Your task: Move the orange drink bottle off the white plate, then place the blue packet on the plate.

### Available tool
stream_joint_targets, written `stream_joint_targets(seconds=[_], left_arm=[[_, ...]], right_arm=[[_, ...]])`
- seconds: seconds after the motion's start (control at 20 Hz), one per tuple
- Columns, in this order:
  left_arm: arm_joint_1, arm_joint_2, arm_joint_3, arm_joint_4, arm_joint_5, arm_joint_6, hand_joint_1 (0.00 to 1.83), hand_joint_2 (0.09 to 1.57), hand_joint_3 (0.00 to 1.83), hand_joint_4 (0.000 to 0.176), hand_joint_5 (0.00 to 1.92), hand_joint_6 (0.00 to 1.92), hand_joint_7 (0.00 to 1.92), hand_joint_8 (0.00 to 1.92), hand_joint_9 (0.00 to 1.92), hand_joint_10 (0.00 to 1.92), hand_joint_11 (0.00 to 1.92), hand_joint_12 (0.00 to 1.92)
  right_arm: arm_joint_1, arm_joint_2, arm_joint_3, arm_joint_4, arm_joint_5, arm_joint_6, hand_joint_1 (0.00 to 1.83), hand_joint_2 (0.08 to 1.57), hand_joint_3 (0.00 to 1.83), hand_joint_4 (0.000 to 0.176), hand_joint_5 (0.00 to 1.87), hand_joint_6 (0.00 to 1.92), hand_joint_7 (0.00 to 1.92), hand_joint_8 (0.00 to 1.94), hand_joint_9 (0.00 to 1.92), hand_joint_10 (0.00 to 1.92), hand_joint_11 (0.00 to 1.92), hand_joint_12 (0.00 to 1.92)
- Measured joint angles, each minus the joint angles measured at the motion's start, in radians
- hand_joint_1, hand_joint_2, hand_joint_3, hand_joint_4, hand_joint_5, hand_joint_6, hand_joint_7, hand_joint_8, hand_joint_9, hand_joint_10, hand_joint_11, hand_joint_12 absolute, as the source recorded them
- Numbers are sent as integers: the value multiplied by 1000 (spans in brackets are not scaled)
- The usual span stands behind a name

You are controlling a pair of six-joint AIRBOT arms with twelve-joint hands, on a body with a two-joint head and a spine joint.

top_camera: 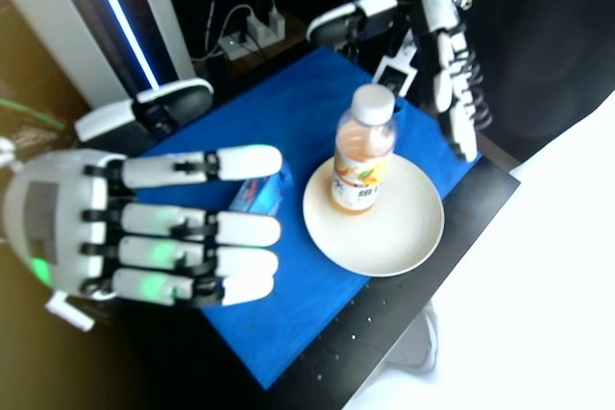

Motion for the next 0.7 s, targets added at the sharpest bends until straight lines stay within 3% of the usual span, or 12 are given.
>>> stream_joint_targets(seconds=[0.05, 0.15, 0.2, 0.3, 0.5, 0.55, 0.7], left_arm=[[0, -12, 9, 3, 4, -3, 402, 716, 0, 147, 0, 0, 15, 4, 0, 0, 19, 8], [-1, -28, 22, 14, 8, -5, 456, 689, 0, 173, 0, 0, 0, 0, 0, 0, 47, 22], [-1, -34, 29, 19, 12, -4, 548, 656, 0, 175, 0, 0, 0, 0, 0, 0, 18, 13], [-2, -39, 39, 18, 21, -7, 563, 686, 8, 176, 0, 0, 0, 0, 0, 0, 0, 0], [-2, -61, 61, 19, 43, -7, 621, 654, 0, 176, 0, 0, 0, 0, 0, 0, 0, 0], [-2, -62, 61, 21, 50, -7, 650, 596, 0, 176, 0, 0, 0, 0, 0, 0, 0, 0], [-2, -79, 77, 17, 65, -7, 743, 564, 0, 176, 0, 0, 25, 9, 4, 1, 2, 1]], right_arm=[[0, 0, 0, -1, 4, 0, 299, 898, 0, 141, 1, 0, 2, 0, 99, 2, 0, 804], [0, -2, -1, 2, 14, 0, 300, 911, 3, 148, 3, 0, 8, 1, 100, 2, 0, 793], [0, -2, -3, 1, 18, 0, 284, 911, 2, 147, 0, 0, 8, 1, 103, 2, 0, 790], [3, -2, -9, -7, 23, 0, 253, 911, 1, 135, 0, 0, 4, 1, 100, 0, 0, 761], [4, -2, -16, -29, 35, 2, 235, 916, 2, 134, 0, 0, 21, 1, 86, 1, 0, 736], [4, -2, -17, -29, 37, 2, 234, 915, 1, 117, 0, 0, 24, 1, 87, 1, 0, 708], [4, -2, -16, -22, 43, 2, 255, 907, 0, 110, 0, 0, 11, 4, 82, 2, 0, 599]])
